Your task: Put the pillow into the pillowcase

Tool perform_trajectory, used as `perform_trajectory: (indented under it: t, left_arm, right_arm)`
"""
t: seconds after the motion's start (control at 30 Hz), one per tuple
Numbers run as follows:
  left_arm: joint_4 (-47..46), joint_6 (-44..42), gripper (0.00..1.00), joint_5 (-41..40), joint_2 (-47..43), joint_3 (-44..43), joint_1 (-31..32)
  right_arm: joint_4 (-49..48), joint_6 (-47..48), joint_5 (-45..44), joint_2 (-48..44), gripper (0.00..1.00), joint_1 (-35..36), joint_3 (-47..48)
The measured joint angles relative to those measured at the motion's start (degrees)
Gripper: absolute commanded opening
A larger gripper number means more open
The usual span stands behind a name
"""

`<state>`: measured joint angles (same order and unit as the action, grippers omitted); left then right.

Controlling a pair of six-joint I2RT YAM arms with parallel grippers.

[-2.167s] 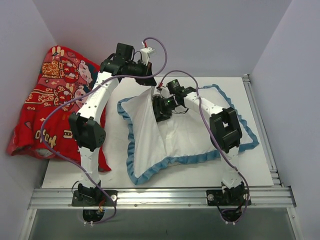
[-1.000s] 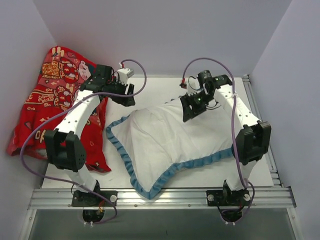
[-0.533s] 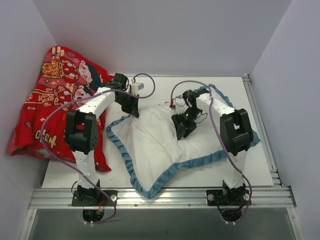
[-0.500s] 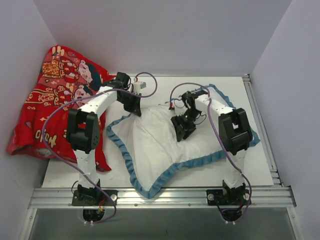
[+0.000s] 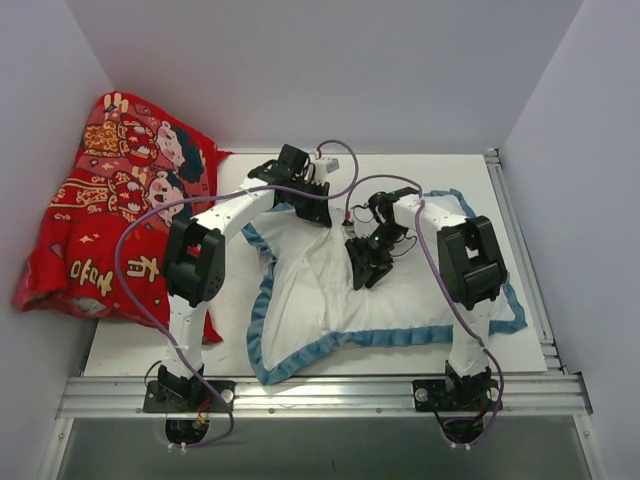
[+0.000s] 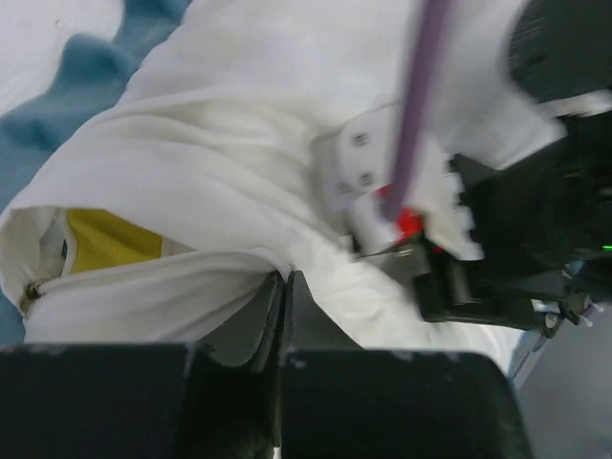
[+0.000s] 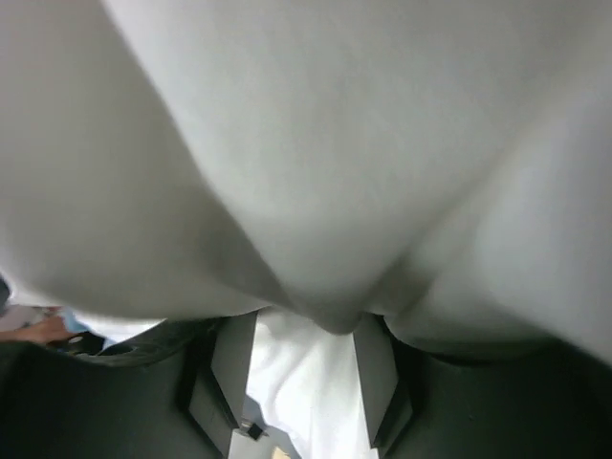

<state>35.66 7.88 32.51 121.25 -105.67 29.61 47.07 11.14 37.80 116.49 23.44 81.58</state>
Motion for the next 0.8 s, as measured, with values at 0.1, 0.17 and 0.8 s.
perform_trajectory:
  t: [0.1, 0.17, 0.8]
  left_arm:
    - [-2.01, 0.26, 0.0, -2.05, 1.73, 3.43, -0.83]
    - [-2.27, -1.16, 0.0, -4.13, 3.3, 4.7, -1.29]
    - [14.36, -18.58, 0.79, 3.28, -3.04, -2.67, -15.19]
  right_arm:
    - [-0.04, -1.55, 3.89, -1.09, 0.56, -2.6, -0.79]
    - [0.26, -2.4, 6.25, -3.26, 0.61, -4.92, -1.03]
    - [9.75, 14.58, -13.57, -18.75, 0.7, -12.76, 0.5]
